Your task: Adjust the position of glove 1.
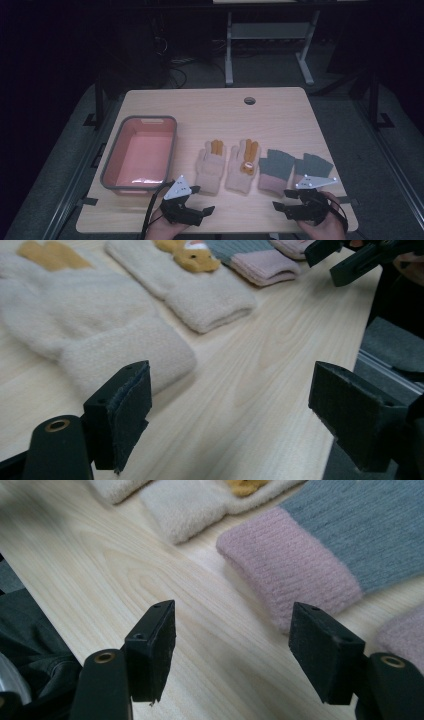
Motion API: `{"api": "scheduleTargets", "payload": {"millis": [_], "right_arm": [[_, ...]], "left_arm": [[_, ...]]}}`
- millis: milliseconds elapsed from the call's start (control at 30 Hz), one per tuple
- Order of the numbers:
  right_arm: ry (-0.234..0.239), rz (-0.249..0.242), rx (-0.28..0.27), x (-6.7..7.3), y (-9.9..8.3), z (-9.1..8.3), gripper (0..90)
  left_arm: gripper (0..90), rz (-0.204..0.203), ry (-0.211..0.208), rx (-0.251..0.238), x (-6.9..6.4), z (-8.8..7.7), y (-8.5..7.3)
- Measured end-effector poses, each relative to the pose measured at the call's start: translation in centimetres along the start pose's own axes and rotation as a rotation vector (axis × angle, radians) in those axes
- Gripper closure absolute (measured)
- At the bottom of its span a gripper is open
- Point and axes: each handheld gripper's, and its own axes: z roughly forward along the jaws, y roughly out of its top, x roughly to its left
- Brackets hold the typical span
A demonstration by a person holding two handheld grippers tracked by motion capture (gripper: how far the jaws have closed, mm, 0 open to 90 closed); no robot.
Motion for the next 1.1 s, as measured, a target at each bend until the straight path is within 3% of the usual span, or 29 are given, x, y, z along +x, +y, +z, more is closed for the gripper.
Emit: {"api": "scheduleTargets", "payload": {"millis": [133,300,733,1100], "right_arm": [[0.01,0.001,-0.003,-0.1,0.2,0.1,34.6],[0.023,-0.034,0.044,0.5,1.0,0.4,36.6],[0.061,-0.103,0.114,1.4,5.3,1.5,34.7],[0.066,-0.132,0.137,1.7,7.4,1.9,33.6]], "left_arm": [[17.5,-0.008,0.004,0.0,0.1,0.0,-0.1],[17.5,-0.002,0.017,-0.005,0.1,-0.3,-0.1],[17.5,-0.022,0.033,-0.026,0.5,-0.8,0.1],[17.5,-0.017,0.044,-0.031,0.2,-0.9,0.0]]}}
